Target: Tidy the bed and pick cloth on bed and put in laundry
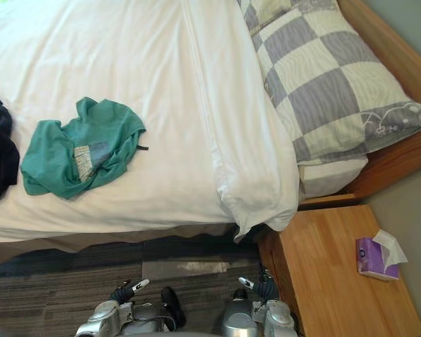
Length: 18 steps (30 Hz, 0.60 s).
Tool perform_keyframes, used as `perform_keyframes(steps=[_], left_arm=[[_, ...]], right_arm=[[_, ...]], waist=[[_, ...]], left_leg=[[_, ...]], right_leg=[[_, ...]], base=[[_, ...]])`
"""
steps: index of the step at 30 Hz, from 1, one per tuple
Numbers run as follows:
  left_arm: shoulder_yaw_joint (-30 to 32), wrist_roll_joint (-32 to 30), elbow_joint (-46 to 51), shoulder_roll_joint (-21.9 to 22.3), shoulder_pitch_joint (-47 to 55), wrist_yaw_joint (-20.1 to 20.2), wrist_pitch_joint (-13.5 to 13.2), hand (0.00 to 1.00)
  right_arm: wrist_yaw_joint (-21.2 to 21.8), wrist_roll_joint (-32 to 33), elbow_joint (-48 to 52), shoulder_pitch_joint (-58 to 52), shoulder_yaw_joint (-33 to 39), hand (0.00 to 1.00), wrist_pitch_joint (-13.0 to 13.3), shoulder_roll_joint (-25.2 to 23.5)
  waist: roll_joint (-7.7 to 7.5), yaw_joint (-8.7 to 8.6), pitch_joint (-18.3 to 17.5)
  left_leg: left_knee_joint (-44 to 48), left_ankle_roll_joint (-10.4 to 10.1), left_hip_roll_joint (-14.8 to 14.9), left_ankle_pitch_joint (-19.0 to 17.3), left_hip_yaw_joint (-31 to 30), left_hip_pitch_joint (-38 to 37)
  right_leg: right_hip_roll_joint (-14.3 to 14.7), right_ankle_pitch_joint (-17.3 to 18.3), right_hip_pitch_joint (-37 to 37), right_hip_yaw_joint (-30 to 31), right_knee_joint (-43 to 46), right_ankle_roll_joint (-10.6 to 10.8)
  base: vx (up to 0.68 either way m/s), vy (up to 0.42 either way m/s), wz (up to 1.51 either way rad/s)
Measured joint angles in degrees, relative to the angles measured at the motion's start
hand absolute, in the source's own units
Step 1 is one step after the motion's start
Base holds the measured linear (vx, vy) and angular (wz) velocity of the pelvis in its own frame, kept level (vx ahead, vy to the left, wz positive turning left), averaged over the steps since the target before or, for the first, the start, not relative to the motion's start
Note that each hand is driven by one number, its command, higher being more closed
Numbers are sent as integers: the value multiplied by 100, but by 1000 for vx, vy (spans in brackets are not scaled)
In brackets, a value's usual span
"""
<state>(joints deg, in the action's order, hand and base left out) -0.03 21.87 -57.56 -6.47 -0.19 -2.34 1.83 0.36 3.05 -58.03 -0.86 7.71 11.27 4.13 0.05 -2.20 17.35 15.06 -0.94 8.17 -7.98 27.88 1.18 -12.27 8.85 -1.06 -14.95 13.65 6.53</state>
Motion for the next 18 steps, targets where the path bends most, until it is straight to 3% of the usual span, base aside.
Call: perform_keyframes(steps=[5, 8, 10, 12, 14, 17, 18], left_arm=[[53, -110, 1, 45, 144, 155, -305, 0], [62, -333, 2, 49, 208, 246, -525, 0], [73, -346, 8, 56, 212, 279, -550, 0], [130, -402, 13, 84, 226, 389, -502, 0], [189, -524, 8, 108, 244, 438, -508, 0], [158, -559, 0, 117, 238, 466, -547, 0], [69, -574, -76, 116, 206, 520, -546, 0]], right_arm=[[-12, 222, -42, 58, 11, 0, -189, 121], [-10, 230, -31, 55, 71, 0, -230, 148], [2, 183, -46, 27, 167, 0, -271, 184], [30, 105, -110, -74, 371, 0, -310, 289], [53, 119, -235, -111, 411, 0, -310, 435], [74, 134, -390, -161, 453, 0, -309, 622], [84, 122, -434, -196, 563, 0, -320, 587]], waist=[[119, 28, 1], [141, 33, -25], [43, 4, -53], [126, 7, -105], [159, -4, -122], [317, -18, -217], [351, -62, -244]], left_leg=[[571, 15, 134, -321, 35, 303], [404, 25, 51, -188, 136, 196], [494, -50, -85, -19, -96, 282], [982, -80, 265, -245, -546, 415], [1117, -127, 631, -257, -1040, 453], [1123, -128, 884, -256, -1632, 546], [1276, -783, 767, -691, -1620, 605]], right_leg=[[-173, 215, 334, 119, 601, 65], [-246, 215, 362, 302, 612, 62], [-428, 208, 337, 365, 511, 42], [-523, 199, 332, 542, 482, 57], [-628, 190, 364, 793, 513, 229], [-824, 97, 587, 1194, 536, 668], [-981, 11, 591, 1267, 463, 736]], base=[[-52, 30, 2], [-19, 18, -17], [-44, -67, -13], [-29, -12, -34], [40, 250, -49], [117, 469, -50], [160, 529, -3]])
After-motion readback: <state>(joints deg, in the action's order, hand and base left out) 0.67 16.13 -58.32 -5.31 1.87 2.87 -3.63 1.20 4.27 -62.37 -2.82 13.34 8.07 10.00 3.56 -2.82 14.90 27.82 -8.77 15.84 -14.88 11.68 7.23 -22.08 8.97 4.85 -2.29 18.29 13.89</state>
